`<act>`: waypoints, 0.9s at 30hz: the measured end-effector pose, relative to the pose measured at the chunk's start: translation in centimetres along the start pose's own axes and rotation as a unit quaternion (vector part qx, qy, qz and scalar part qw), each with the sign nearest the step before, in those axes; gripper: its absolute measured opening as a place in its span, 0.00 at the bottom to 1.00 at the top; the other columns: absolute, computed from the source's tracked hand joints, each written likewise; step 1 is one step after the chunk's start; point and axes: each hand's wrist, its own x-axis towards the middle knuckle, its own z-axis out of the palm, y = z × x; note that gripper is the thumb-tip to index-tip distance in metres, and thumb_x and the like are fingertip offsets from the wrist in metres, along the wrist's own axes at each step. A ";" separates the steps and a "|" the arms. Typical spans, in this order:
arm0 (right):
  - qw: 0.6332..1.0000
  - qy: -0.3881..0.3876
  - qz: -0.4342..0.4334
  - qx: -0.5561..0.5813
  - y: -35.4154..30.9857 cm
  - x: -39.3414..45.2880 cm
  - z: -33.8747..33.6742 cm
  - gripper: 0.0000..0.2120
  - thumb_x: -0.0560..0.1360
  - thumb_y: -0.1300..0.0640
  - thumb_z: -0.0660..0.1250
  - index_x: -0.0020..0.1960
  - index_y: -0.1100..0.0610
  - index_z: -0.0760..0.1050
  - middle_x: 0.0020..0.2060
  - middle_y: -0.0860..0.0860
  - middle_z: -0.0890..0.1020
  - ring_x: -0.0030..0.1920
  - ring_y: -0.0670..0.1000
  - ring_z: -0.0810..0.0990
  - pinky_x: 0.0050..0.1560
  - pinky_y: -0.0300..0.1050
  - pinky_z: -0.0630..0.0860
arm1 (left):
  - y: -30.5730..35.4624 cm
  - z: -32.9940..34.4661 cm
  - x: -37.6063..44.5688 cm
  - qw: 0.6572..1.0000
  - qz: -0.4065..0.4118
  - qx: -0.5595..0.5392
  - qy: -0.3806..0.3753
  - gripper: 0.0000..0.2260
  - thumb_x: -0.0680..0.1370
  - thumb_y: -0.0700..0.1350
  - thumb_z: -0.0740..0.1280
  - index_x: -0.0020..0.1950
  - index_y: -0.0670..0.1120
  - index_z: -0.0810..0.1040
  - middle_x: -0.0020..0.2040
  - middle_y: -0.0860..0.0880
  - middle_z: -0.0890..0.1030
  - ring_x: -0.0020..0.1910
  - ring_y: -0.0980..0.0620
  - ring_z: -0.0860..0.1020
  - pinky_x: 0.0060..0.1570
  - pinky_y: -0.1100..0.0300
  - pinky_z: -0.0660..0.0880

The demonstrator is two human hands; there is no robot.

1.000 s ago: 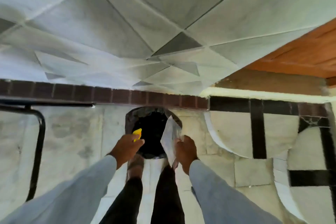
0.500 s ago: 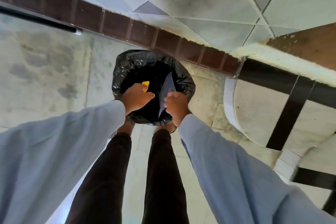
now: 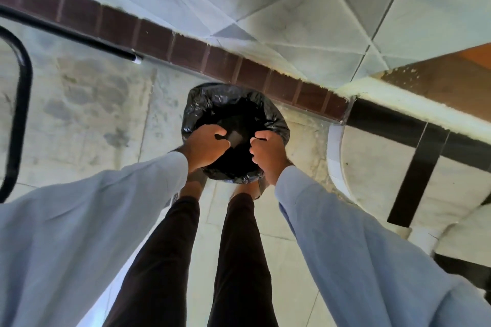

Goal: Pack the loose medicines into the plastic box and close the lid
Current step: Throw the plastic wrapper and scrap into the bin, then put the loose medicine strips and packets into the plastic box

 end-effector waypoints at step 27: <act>0.740 0.286 -0.609 0.009 -22.3 -59.1 -3.0 0.11 0.73 0.59 0.69 0.56 0.54 0.75 0.43 0.54 0.85 0.40 0.50 0.83 0.49 0.42 0.77 | 14.7 -32.1 -50.9 0.713 0.535 0.043 0.451 0.07 0.75 0.45 0.64 0.50 0.49 0.79 0.50 0.49 0.80 0.52 0.48 0.76 0.59 0.52 0.71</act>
